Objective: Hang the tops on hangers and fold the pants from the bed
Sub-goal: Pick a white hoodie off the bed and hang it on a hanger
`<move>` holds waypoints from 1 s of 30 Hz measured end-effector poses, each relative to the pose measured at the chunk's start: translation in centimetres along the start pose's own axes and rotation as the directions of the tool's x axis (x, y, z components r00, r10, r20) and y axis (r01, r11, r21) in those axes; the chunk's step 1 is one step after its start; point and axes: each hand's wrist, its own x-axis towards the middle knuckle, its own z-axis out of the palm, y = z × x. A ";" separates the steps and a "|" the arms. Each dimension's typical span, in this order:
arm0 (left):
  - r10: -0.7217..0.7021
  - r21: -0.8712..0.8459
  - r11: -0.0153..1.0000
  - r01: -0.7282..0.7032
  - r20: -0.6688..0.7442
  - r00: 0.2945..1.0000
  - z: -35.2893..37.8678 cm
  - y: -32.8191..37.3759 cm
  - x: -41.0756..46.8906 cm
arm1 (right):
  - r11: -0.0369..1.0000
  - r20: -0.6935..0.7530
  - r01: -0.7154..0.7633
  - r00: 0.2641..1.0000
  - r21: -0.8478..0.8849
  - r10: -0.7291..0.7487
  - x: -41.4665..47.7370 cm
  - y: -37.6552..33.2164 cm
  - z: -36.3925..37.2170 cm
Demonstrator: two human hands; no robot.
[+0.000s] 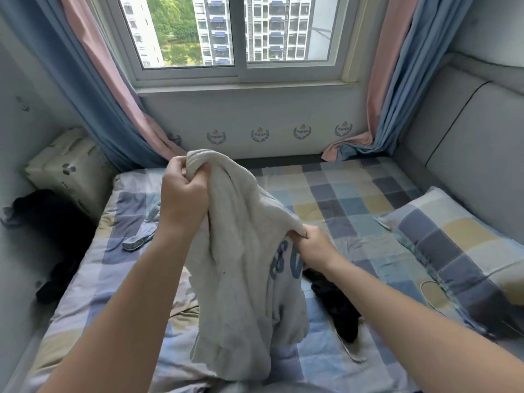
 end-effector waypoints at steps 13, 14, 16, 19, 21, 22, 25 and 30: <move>-0.326 0.375 0.926 0.041 0.740 0.589 6.4 -6.3 -12.0 | 0.675 -0.126 -0.053 0.969 0.736 0.214 -1.6 -8.9 -3.1; -0.341 0.382 0.923 0.052 0.747 0.571 6.9 -6.8 -12.6 | 0.642 -0.131 -0.039 0.968 0.766 0.215 -1.8 -9.4 -3.3; -0.372 0.389 0.917 0.088 0.751 0.546 7.7 -7.4 -13.3 | 0.567 -0.135 -0.008 0.969 0.824 0.209 -2.0 -10.3 -4.1; -0.410 0.388 0.908 0.160 0.735 0.540 8.7 -8.5 -13.5 | 0.460 -0.153 0.054 0.971 0.887 0.182 -2.0 -11.5 -5.7; -0.401 0.397 0.906 0.145 0.703 0.587 9.2 -9.8 -13.4 | 0.403 -0.193 0.107 0.965 0.909 0.179 -2.0 -11.9 -6.6; -0.385 0.405 0.906 0.119 0.676 0.628 9.2 -10.3 -13.2 | 0.388 -0.219 0.134 0.958 0.912 0.184 -2.0 -11.9 -6.9; -0.326 0.393 0.912 0.115 0.529 0.784 8.3 -11.6 -11.8 | 0.389 -0.272 0.169 0.935 0.906 0.229 -1.4 -10.9 -8.1; -0.151 0.120 0.984 0.134 0.148 0.977 5.2 -9.6 -8.2 | 0.526 -0.230 0.013 0.908 0.851 0.350 -0.9 -6.4 -8.5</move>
